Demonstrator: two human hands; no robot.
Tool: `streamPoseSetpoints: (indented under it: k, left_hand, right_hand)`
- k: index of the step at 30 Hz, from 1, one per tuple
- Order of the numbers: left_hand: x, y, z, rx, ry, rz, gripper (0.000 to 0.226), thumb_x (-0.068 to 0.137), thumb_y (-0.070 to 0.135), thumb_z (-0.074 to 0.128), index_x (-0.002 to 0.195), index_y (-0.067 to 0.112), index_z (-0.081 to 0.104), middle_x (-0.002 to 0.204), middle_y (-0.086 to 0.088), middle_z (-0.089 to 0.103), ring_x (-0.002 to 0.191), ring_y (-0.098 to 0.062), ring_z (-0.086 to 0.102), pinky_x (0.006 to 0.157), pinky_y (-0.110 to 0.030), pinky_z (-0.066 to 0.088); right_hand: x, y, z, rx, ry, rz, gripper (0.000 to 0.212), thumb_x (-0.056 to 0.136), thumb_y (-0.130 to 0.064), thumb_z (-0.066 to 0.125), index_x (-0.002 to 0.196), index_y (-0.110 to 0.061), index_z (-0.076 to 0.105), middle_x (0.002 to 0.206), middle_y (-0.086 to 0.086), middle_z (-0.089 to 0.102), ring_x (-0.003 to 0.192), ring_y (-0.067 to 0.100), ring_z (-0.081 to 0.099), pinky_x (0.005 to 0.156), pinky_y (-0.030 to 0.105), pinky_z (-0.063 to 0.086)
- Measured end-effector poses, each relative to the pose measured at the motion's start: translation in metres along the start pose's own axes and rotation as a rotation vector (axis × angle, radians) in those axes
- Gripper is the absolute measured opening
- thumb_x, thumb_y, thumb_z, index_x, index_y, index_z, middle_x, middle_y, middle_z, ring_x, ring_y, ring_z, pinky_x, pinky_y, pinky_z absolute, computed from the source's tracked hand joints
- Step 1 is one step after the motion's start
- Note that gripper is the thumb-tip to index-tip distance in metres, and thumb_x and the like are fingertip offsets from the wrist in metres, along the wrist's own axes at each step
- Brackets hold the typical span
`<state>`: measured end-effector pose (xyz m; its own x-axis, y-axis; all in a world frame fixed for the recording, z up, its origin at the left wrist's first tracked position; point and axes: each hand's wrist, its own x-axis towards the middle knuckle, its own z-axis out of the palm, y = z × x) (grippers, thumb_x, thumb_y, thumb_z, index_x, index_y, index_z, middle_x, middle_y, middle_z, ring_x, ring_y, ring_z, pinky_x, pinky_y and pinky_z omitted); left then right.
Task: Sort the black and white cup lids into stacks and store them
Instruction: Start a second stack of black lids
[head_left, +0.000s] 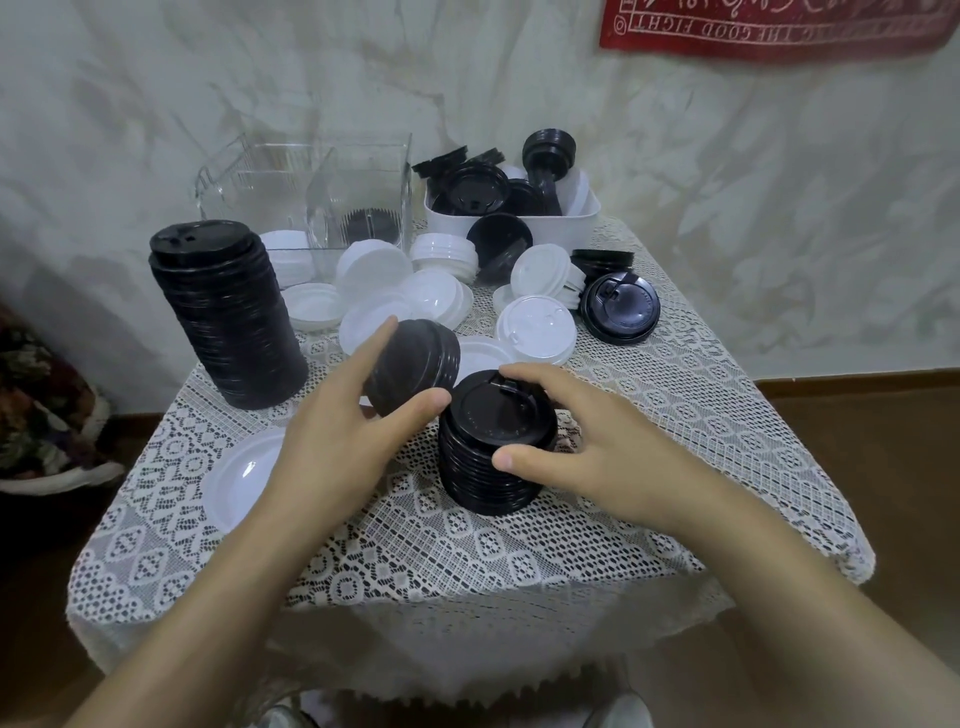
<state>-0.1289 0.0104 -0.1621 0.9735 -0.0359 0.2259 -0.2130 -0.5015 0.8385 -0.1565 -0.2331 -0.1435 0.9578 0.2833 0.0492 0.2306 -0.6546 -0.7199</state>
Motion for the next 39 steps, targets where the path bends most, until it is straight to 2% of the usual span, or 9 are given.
streamPoseSetpoints:
  k: [10,14,17,19,22,25,29,34,39]
  left_hand:
    - [0.001,0.008,-0.005,-0.01,0.006,0.001,0.081,0.06,0.081,0.067,0.135,0.077,0.034,0.134,0.02,0.063,0.109,-0.007,0.068,0.103,-0.044,0.053]
    - [0.0,0.009,-0.006,-0.023,0.034,0.023,0.086,0.067,0.072,0.072,0.145,0.064,0.038,0.132,0.02,0.062,0.108,-0.004,0.068,0.099,-0.037,0.053]
    - [0.0,0.012,-0.007,-0.047,0.057,0.055,0.088,0.07,0.072,0.08,0.148,0.058,0.04,0.132,0.021,0.062,0.102,0.011,0.064,0.092,-0.026,0.049]
    - [0.0,0.016,-0.006,-0.078,0.065,0.085,0.084,0.07,0.074,0.077,0.145,0.06,0.042,0.129,0.026,0.062,0.104,0.019,0.06,0.093,-0.024,0.048]
    - [-0.001,0.023,-0.004,-0.131,0.049,0.129,0.077,0.068,0.071,0.069,0.14,0.065,0.044,0.121,0.035,0.064,0.108,0.013,0.061,0.095,-0.027,0.051]
    - [-0.004,0.03,-0.003,-0.116,-0.021,0.209,0.08,0.069,0.069,0.07,0.143,0.063,0.043,0.126,0.041,0.06,0.113,0.011,0.06,0.095,-0.021,0.049]
    - [-0.009,0.038,-0.003,-0.033,-0.094,0.342,0.085,0.073,0.064,0.073,0.151,0.054,0.04,0.138,0.038,0.053,0.126,0.008,0.053,0.095,-0.005,0.04]
    - [-0.014,0.043,-0.005,-0.1,-0.134,0.386,0.083,0.074,0.057,0.076,0.149,0.054,0.042,0.141,0.034,0.056,0.129,0.003,0.056,0.107,-0.016,0.044]
    - [-0.016,0.048,-0.001,-0.275,-0.193,0.379,0.077,0.074,0.044,0.08,0.145,0.05,0.049,0.142,0.025,0.06,0.133,-0.001,0.056,0.115,-0.028,0.043]
  right_hand:
    - [-0.001,-0.006,-0.002,-0.034,0.084,-0.039,0.08,0.074,-0.07,0.065,0.148,-0.05,0.041,0.143,-0.032,0.049,0.13,-0.009,0.046,0.106,0.022,0.037]
    - [-0.002,-0.003,-0.001,0.003,0.084,-0.007,0.081,0.073,-0.073,0.064,0.148,-0.05,0.043,0.145,-0.03,0.05,0.134,-0.008,0.045,0.114,0.031,0.039]
    - [0.0,0.0,-0.002,0.031,0.115,0.0,0.078,0.075,-0.077,0.062,0.146,-0.051,0.045,0.145,-0.028,0.052,0.135,-0.007,0.046,0.117,0.04,0.04]
    - [0.0,-0.002,-0.004,-0.004,0.152,-0.01,0.076,0.077,-0.078,0.058,0.146,-0.049,0.046,0.145,-0.028,0.053,0.135,-0.006,0.047,0.116,0.041,0.041]
    - [0.005,-0.008,-0.005,0.0,0.24,-0.049,0.071,0.081,-0.075,0.055,0.145,-0.045,0.05,0.14,-0.026,0.058,0.132,-0.005,0.05,0.115,0.04,0.042]
    - [0.012,-0.02,-0.007,0.21,0.318,-0.106,0.047,0.091,-0.059,0.062,0.13,-0.034,0.067,0.123,-0.019,0.072,0.121,0.0,0.062,0.111,0.042,0.047]
    - [0.013,-0.033,-0.017,0.525,0.254,-0.139,0.014,0.098,-0.021,0.069,0.105,-0.013,0.078,0.106,0.003,0.079,0.107,0.019,0.073,0.106,0.043,0.053]
    - [0.009,-0.034,-0.023,0.867,0.076,-0.114,0.013,0.085,-0.028,0.074,0.077,-0.019,0.078,0.092,0.006,0.075,0.09,0.015,0.069,0.089,0.03,0.059]
    - [0.006,-0.033,-0.026,1.02,-0.024,-0.134,0.016,0.087,-0.024,0.069,0.072,-0.022,0.071,0.089,0.003,0.071,0.085,0.012,0.069,0.082,0.028,0.059]
